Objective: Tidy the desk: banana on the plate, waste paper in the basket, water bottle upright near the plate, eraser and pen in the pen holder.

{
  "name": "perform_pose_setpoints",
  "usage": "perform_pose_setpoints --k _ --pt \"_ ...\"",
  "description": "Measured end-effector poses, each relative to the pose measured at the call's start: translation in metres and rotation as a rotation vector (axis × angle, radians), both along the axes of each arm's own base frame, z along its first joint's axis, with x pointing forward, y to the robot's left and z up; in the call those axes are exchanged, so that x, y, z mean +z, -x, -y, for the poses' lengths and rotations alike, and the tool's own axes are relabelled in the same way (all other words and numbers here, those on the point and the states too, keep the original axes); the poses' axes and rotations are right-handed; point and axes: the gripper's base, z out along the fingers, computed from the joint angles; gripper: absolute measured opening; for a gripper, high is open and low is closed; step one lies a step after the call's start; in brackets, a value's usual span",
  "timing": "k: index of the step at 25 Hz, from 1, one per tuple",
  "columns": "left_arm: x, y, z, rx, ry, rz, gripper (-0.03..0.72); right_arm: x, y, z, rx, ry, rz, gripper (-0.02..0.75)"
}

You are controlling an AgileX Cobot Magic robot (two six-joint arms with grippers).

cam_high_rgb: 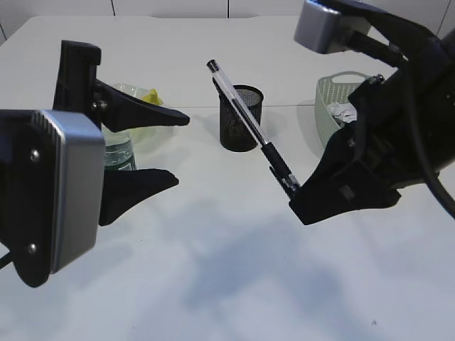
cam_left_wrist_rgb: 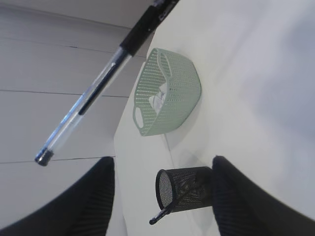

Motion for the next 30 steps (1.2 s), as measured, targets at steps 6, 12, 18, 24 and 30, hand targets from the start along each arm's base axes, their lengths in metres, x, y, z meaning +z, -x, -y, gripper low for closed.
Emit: perform_pose_setpoints --k 6,12,18,24,30 --pt "-0.002 0.002 0.000 -0.050 -0.069 0.060 0.445 0.000 0.000 0.000 -0.033 0.000 -0.019 0.065" --pt "-0.001 0.004 0.002 -0.099 -0.083 0.106 0.446 0.000 0.000 0.000 -0.055 -0.008 -0.036 0.065" --pt "0.000 0.005 0.002 -0.127 -0.124 0.175 0.446 0.000 0.002 0.000 -0.055 -0.004 -0.059 0.065" --pt "0.009 0.002 0.004 -0.135 -0.126 0.223 0.445 0.000 0.002 0.000 -0.059 -0.006 -0.065 0.065" --pt "0.018 -0.004 0.013 -0.169 -0.094 0.240 0.431 0.000 0.003 -0.001 -0.065 -0.020 -0.079 0.065"
